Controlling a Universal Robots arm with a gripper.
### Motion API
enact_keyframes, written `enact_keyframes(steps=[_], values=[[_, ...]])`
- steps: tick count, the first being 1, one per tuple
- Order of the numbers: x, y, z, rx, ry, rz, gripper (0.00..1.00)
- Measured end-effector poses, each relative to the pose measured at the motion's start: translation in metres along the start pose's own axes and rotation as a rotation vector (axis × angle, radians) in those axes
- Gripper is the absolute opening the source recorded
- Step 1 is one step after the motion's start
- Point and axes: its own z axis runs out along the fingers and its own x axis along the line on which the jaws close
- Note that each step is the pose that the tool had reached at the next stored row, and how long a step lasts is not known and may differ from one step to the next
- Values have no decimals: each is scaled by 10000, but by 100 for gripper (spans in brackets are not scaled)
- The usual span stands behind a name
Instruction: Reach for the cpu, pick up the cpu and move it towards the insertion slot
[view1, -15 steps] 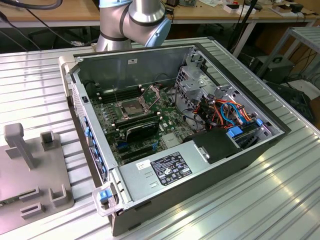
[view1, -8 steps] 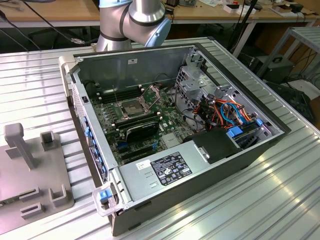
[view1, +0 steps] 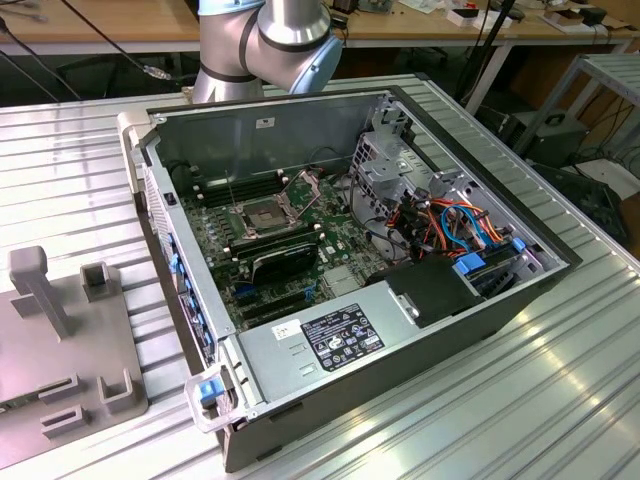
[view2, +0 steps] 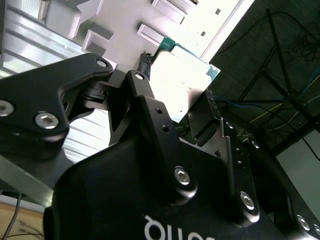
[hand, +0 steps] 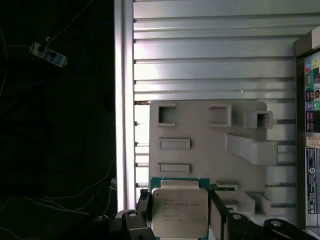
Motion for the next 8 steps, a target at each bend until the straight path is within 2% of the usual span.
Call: enact_keyframes(steps=[5,8], values=[[-2,0,-3,2,6,0,55],[-29,0,-2,1,4,-2,55]])
